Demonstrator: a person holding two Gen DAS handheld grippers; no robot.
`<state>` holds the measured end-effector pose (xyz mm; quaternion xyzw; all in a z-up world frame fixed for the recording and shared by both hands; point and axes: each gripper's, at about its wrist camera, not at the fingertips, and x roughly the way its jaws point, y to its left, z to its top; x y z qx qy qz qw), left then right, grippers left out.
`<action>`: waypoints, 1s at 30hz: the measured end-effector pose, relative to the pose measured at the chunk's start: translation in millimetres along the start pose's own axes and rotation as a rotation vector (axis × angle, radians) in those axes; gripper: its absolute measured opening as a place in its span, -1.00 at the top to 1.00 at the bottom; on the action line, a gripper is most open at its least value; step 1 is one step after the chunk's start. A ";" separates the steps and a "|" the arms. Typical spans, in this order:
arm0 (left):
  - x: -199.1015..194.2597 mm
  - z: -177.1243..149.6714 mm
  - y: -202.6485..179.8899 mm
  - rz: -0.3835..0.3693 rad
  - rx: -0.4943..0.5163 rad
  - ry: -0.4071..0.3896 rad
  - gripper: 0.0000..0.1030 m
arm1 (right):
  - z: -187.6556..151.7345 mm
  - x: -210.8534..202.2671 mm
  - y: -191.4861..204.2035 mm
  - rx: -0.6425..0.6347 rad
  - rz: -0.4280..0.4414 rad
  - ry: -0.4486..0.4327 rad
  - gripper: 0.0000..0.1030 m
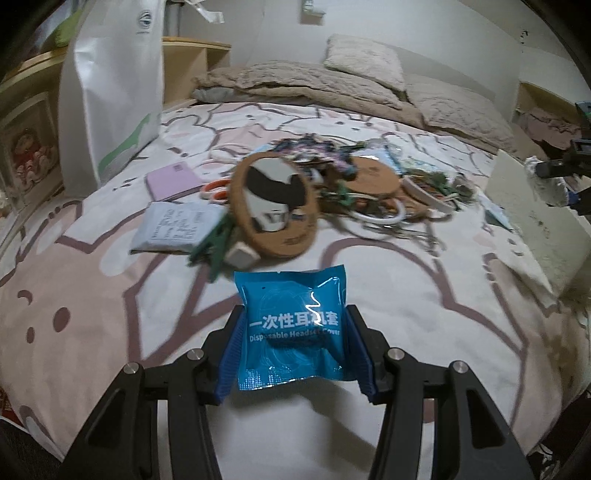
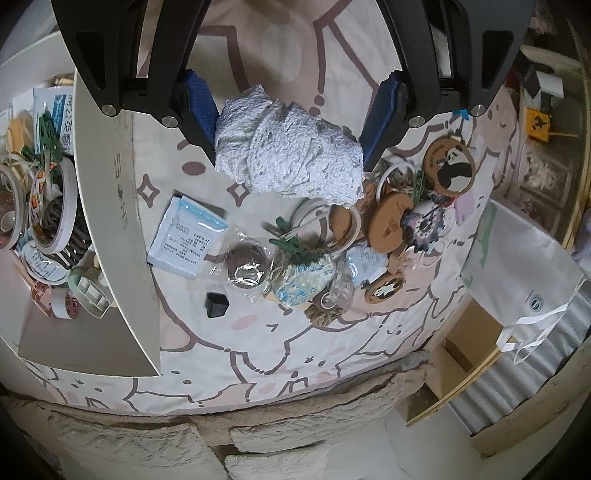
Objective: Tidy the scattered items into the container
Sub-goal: 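Lift blue packet and lace bundle and carry both toward the white box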
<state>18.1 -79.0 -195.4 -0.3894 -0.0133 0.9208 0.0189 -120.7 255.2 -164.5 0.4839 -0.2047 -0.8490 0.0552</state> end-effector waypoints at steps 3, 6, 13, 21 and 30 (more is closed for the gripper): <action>-0.9 1.6 -10.7 -0.032 0.003 0.003 -0.01 | -5.8 -2.8 1.2 -0.010 0.014 0.013 -0.38; -1.5 6.2 -22.5 -0.067 0.007 0.004 -0.01 | -10.4 -4.3 0.3 0.000 0.035 0.029 -0.38; -13.5 37.0 -48.6 -0.150 0.013 -0.037 -0.01 | -17.0 -14.6 4.3 -0.015 0.063 0.027 -0.38; -41.6 81.7 -80.9 -0.190 0.082 -0.131 -0.01 | -15.9 -41.1 -0.2 -0.009 0.105 -0.026 -0.38; -82.9 127.1 -118.2 -0.217 0.145 -0.228 -0.01 | -9.6 -74.8 -15.2 0.033 0.130 -0.102 -0.38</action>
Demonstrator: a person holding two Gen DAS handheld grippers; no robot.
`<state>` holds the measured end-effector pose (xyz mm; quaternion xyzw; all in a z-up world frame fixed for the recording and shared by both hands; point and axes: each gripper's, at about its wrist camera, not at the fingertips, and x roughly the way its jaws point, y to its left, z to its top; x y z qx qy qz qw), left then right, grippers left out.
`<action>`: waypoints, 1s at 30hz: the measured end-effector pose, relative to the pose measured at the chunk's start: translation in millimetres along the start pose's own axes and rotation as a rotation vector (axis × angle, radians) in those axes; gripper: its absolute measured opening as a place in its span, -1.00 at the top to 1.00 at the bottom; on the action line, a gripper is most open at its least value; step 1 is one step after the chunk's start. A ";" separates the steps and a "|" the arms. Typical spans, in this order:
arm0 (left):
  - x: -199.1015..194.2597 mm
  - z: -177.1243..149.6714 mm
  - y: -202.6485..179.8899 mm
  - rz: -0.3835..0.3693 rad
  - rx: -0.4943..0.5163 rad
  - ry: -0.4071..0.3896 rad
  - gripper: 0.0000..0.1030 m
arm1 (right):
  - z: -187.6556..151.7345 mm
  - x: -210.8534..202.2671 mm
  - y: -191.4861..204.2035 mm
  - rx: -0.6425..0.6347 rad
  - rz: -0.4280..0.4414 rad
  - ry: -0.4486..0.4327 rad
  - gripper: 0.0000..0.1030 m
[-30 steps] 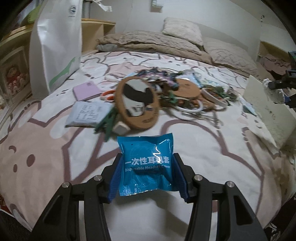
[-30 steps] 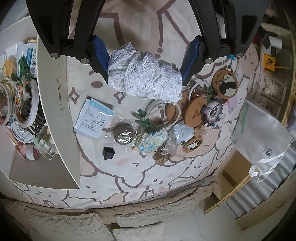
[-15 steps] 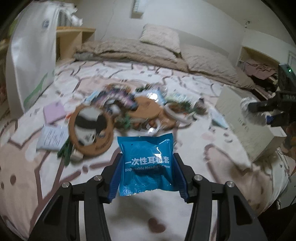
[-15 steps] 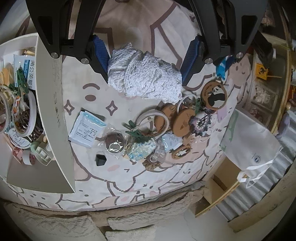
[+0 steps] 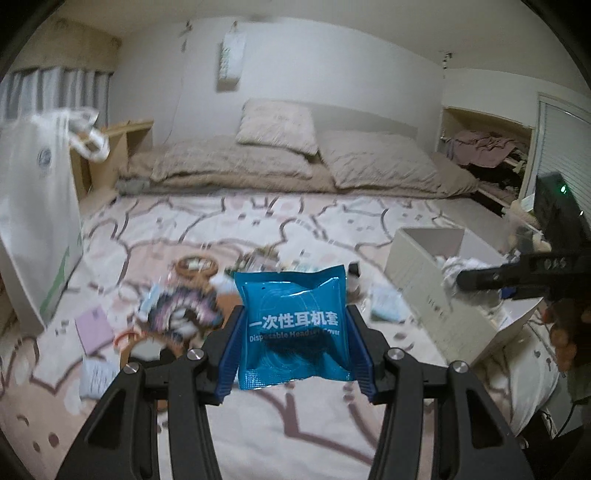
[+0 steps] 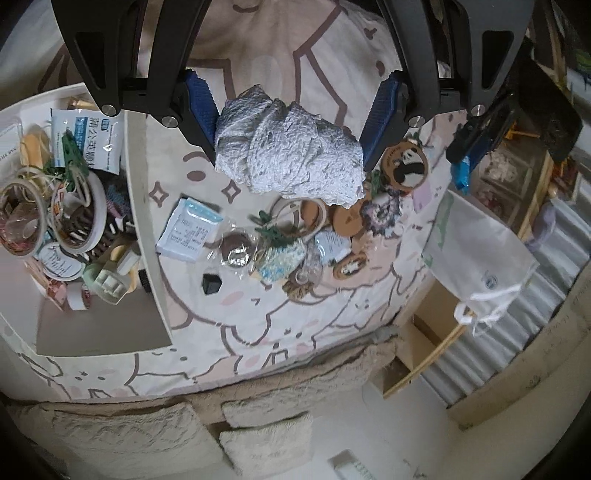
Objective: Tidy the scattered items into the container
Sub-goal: 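Lift blue packet and lace bundle and carry both toward the white box, then lower blue packet into box and open left gripper while right holds lace bundle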
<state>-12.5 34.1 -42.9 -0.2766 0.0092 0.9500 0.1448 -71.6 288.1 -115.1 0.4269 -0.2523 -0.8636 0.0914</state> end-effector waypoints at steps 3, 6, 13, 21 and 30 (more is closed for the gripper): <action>-7.4 18.1 -12.8 -0.021 0.016 -0.025 -0.01 | 1.5 -12.0 -1.5 0.007 0.009 -0.028 -0.38; -13.1 31.8 -26.8 -0.036 0.037 -0.043 -0.01 | 3.0 -26.5 -2.9 0.015 0.019 -0.064 -0.38; -14.7 52.1 -60.2 -0.086 0.062 -0.047 -0.01 | 5.0 -67.4 -13.2 0.037 0.042 -0.161 -0.38; -18.8 70.2 -105.3 -0.134 0.101 -0.069 -0.01 | 0.8 -105.6 -31.5 0.041 0.020 -0.228 -0.38; -19.1 94.0 -152.8 -0.196 0.148 -0.092 -0.01 | 3.4 -143.9 -56.6 0.026 -0.039 -0.290 -0.38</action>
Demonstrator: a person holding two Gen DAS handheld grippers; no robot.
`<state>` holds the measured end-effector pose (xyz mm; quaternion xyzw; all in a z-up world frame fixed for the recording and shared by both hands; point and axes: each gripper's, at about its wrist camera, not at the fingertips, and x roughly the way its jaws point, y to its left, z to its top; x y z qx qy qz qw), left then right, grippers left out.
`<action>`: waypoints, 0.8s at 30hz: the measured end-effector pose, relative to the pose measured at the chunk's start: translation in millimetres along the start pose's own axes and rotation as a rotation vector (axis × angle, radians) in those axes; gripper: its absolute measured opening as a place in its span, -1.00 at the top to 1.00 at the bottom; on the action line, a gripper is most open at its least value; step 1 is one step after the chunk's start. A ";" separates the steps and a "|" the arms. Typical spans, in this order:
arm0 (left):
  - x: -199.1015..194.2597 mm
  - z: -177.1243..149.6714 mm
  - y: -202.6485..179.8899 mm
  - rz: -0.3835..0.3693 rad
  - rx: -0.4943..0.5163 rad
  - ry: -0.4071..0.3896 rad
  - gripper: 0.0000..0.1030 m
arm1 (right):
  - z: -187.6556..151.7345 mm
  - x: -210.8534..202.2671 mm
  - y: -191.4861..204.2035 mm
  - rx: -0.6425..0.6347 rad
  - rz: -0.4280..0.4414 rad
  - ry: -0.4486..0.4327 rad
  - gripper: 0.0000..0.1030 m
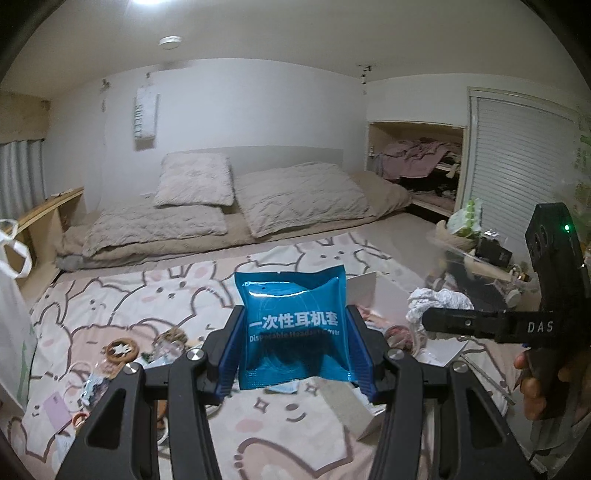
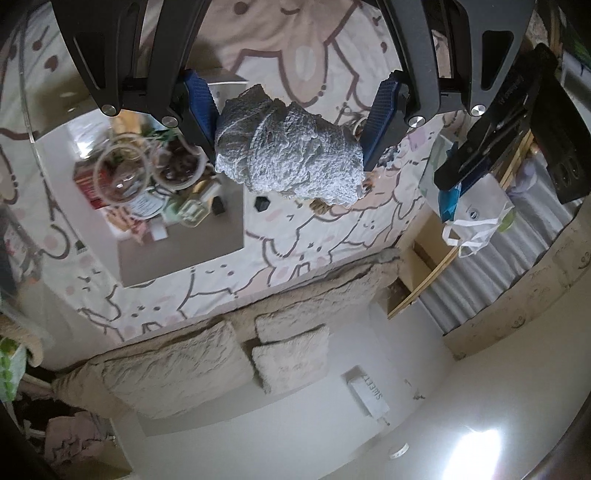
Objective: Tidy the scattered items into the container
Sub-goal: 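Lower blue packet into box and open left gripper while right holds lace bundle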
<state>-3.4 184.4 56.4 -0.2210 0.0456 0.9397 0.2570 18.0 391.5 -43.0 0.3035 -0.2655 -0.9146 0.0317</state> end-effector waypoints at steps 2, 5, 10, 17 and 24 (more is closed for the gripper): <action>3.2 6.5 -10.1 -0.021 0.006 -0.006 -0.01 | 5.3 -5.1 -5.9 0.003 -0.017 -0.015 -0.38; 8.8 14.7 -23.5 -0.052 0.017 -0.017 -0.01 | 14.8 -11.2 -15.1 0.015 -0.037 -0.037 -0.38; 27.6 23.2 -36.0 -0.109 0.011 -0.023 -0.01 | 29.6 -18.1 -29.5 0.041 -0.069 -0.081 -0.38; 74.2 11.5 -46.5 -0.184 0.000 0.022 -0.01 | 44.4 -7.3 -59.0 0.130 -0.092 -0.130 -0.38; 118.6 -10.4 -59.6 -0.240 0.037 0.099 -0.01 | 43.3 6.2 -82.8 0.217 -0.097 -0.134 -0.38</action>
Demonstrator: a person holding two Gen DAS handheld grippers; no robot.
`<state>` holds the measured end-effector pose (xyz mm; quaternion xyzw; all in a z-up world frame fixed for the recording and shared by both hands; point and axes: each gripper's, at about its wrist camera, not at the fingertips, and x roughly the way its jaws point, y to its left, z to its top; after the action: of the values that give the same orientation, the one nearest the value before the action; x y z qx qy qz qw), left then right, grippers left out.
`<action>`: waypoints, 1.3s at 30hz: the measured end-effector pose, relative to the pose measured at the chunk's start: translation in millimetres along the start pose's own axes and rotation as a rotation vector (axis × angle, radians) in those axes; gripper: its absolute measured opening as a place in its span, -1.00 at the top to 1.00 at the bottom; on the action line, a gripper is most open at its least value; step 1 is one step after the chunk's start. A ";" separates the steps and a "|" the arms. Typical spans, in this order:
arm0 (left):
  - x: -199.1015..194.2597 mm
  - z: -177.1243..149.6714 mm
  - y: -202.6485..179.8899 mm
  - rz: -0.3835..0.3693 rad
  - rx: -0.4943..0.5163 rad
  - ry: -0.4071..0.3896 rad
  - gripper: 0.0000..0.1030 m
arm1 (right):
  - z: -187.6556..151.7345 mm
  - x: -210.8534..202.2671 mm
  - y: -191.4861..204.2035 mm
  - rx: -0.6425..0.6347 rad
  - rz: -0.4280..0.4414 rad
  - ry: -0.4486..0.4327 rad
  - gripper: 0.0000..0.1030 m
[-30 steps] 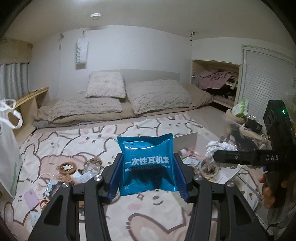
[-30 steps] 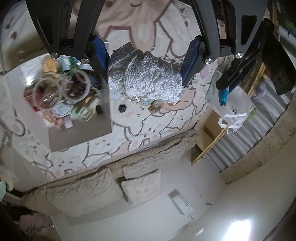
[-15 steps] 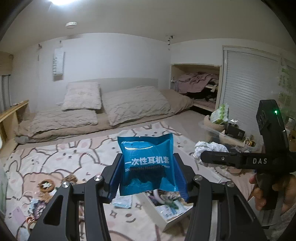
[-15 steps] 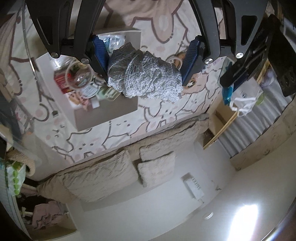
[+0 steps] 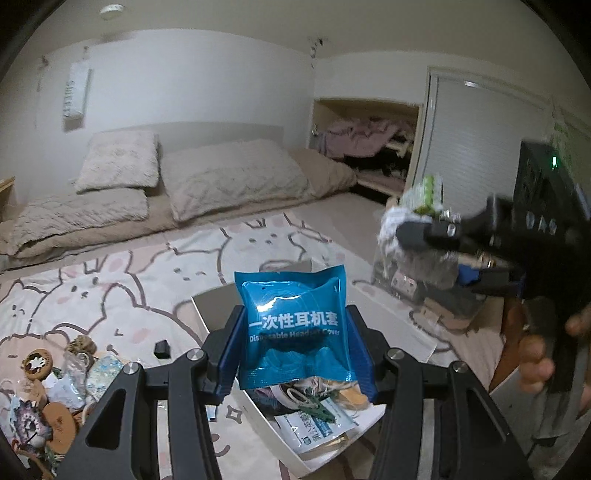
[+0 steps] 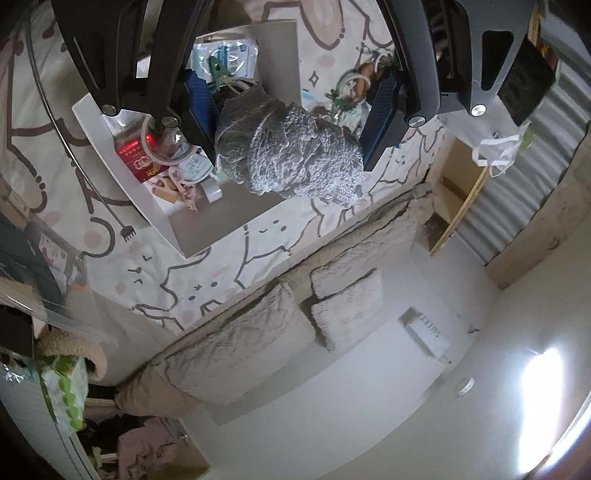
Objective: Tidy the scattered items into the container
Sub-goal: 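Lower blue packet into box and open left gripper while right holds lace bundle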
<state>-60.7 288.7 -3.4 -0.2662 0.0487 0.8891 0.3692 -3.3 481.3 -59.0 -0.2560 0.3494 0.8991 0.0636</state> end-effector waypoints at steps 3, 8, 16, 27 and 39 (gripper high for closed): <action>11.6 -6.2 -1.3 -0.021 0.008 0.030 -0.01 | -3.0 8.3 -8.6 0.021 -0.028 0.013 -0.38; 27.1 -19.3 -7.8 -0.038 0.025 0.060 -0.01 | -12.7 18.6 -18.5 0.072 -0.035 0.038 -0.38; 50.8 -42.5 -13.0 -0.133 -0.013 0.163 -0.01 | -26.3 31.3 -14.7 0.022 -0.072 0.082 -0.38; 76.3 -58.9 -27.4 -0.177 -0.035 0.267 -0.01 | -39.9 40.7 -35.9 0.040 -0.135 0.130 -0.38; 73.4 -66.9 -13.8 -0.174 -0.048 0.288 -0.59 | -48.2 50.0 -41.8 0.060 -0.158 0.155 -0.38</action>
<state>-65.0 326.0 -96.3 -0.4028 0.0563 0.8073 0.4277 -14.0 477.5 -139.3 -0.3495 0.3590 0.8578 0.1148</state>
